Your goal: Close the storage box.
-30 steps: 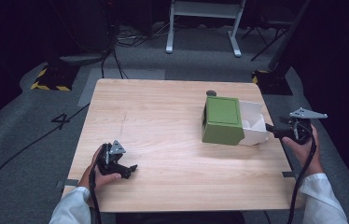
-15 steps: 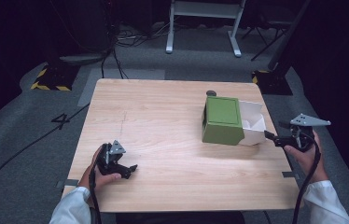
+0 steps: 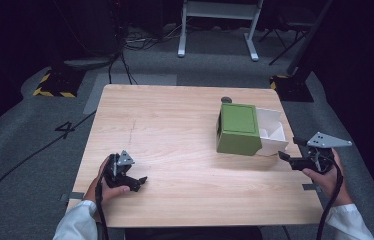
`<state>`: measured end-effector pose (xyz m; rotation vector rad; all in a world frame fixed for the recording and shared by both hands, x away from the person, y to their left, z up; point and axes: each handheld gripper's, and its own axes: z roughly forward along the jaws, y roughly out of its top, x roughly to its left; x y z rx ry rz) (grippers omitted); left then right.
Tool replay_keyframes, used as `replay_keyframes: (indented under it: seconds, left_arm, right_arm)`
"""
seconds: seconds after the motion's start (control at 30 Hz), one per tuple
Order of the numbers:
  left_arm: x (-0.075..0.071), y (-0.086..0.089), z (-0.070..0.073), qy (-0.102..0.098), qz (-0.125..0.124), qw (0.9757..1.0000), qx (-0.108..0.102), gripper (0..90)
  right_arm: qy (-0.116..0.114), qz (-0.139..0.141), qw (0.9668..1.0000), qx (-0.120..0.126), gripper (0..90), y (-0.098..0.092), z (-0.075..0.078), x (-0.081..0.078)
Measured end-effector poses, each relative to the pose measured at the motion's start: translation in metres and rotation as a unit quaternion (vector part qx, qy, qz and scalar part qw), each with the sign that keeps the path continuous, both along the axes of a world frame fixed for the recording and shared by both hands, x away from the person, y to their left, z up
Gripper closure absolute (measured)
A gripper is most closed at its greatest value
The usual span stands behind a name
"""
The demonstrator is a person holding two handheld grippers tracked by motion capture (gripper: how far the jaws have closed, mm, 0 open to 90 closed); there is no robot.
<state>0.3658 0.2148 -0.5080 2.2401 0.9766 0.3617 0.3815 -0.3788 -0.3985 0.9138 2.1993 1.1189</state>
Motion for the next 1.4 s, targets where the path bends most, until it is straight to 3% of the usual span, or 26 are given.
replay_keyframes:
  seconds: [0.3, 0.63, 0.8, 1.0, 1.3, 1.4]
  left_arm:
    - [0.0, 0.0, 0.0, -0.001, -0.002, 1.0, 0.0, 0.4]
    - [-0.001, 0.0, 0.0, -0.001, -0.001, 1.0, 0.0, 0.4]
    - [-0.001, 0.0, 0.0, -0.001, -0.001, 1.0, 0.0, 0.4]
    - [-0.001, 0.0, 0.0, -0.001, -0.001, 1.0, 0.0, 0.4]
    - [-0.001, 0.0, 0.0, -0.001, 0.0, 1.0, 0.0, 0.4]
    - [-0.001, 0.0, 0.0, -0.001, -0.001, 1.0, 0.0, 0.4]
  right_arm:
    - [0.001, 0.025, 0.9996, -0.009, 19.4, 0.008, -0.011, -0.016]
    - [0.014, 0.039, 0.9985, -0.036, 19.1, 0.011, -0.03, -0.026]
    - [0.031, 0.039, 0.9969, -0.061, 18.9, 0.01, -0.048, -0.028]
    - [0.047, 0.03, 0.996, -0.069, 18.9, 0.004, -0.068, -0.028]
    - [0.069, 0.014, 0.9955, -0.063, 18.7, -0.012, -0.091, -0.03]
    - [0.077, 0.002, 0.9958, -0.048, 18.1, -0.021, -0.1, -0.031]
